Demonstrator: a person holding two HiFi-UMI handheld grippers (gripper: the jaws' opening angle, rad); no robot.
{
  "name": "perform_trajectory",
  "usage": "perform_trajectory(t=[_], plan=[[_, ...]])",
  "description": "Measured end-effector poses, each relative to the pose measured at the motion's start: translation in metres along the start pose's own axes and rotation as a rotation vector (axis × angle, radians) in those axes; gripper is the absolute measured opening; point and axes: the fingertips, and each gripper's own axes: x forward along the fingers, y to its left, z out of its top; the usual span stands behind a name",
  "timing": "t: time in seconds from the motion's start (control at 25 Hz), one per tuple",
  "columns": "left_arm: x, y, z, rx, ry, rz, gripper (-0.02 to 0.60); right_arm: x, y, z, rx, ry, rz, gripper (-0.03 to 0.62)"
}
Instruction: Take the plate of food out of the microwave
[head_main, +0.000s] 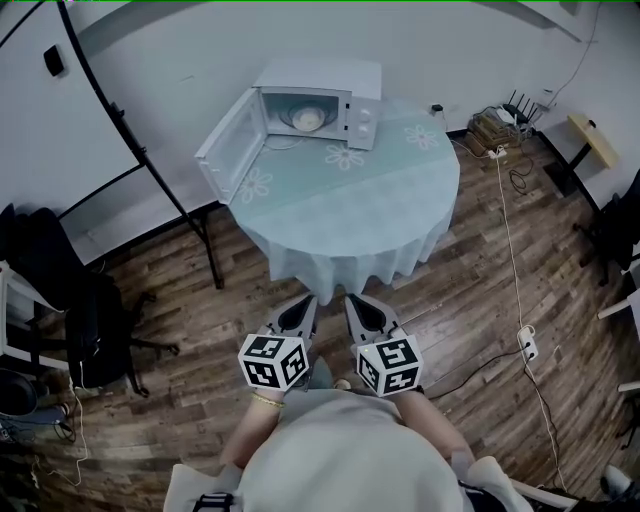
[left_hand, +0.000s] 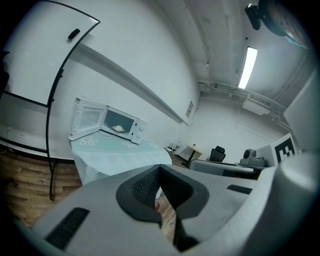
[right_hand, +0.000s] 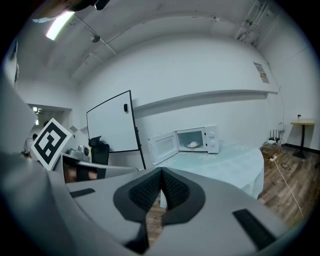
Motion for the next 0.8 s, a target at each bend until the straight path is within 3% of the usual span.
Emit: perform_trajectory(t=[0.36,0.8], plan=[[0.019,0.016,0.006,-0.028,-0.004,-0.003,0.012,0.019,-0.003,0.006,0.022,-0.004,0.023,0.006],[0.092,0.058,0.041,-0.035,0.004,-0.008,0.012,0.092,-0.049,0.032,0.021,0.001,0.022,0.006]])
